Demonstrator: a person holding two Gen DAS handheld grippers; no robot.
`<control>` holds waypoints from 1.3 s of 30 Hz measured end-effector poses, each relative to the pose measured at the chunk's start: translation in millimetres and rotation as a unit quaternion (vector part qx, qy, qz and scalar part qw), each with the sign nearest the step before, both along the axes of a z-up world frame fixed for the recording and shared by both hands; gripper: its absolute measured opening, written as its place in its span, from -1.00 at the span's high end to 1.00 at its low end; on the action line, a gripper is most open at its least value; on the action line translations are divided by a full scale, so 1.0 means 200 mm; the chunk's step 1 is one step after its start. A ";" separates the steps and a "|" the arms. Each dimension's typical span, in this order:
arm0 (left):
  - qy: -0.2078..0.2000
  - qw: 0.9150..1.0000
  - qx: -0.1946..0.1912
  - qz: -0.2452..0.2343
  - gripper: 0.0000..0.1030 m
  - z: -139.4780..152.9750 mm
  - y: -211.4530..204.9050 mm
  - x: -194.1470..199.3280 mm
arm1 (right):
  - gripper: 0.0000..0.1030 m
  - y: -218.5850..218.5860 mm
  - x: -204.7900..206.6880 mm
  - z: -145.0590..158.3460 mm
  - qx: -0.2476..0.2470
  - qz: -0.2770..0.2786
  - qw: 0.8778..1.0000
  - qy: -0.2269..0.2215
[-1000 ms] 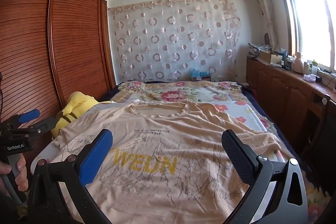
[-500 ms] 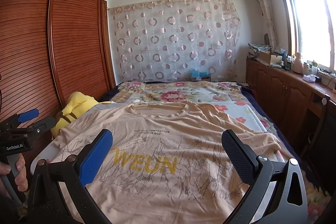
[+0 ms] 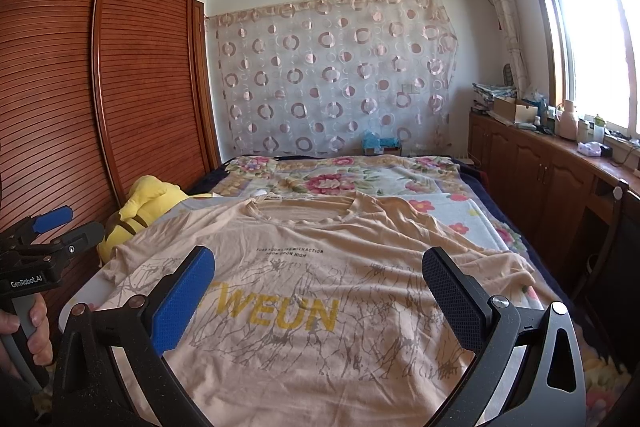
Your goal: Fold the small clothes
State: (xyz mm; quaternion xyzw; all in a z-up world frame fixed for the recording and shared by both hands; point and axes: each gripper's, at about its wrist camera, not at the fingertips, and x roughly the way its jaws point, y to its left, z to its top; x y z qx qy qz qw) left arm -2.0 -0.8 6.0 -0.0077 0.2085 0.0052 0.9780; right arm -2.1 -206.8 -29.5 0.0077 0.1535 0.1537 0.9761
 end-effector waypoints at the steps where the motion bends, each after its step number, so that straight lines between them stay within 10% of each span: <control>1: 0.000 1.000 0.000 0.000 -1.00 0.00 0.00 0.00 | -1.00 0.00 0.00 0.00 0.000 0.000 1.000 0.000; 39: -0.005 1.000 0.002 0.000 -1.00 0.03 0.00 -0.02 | -1.00 0.00 0.00 0.00 0.001 0.000 1.000 0.000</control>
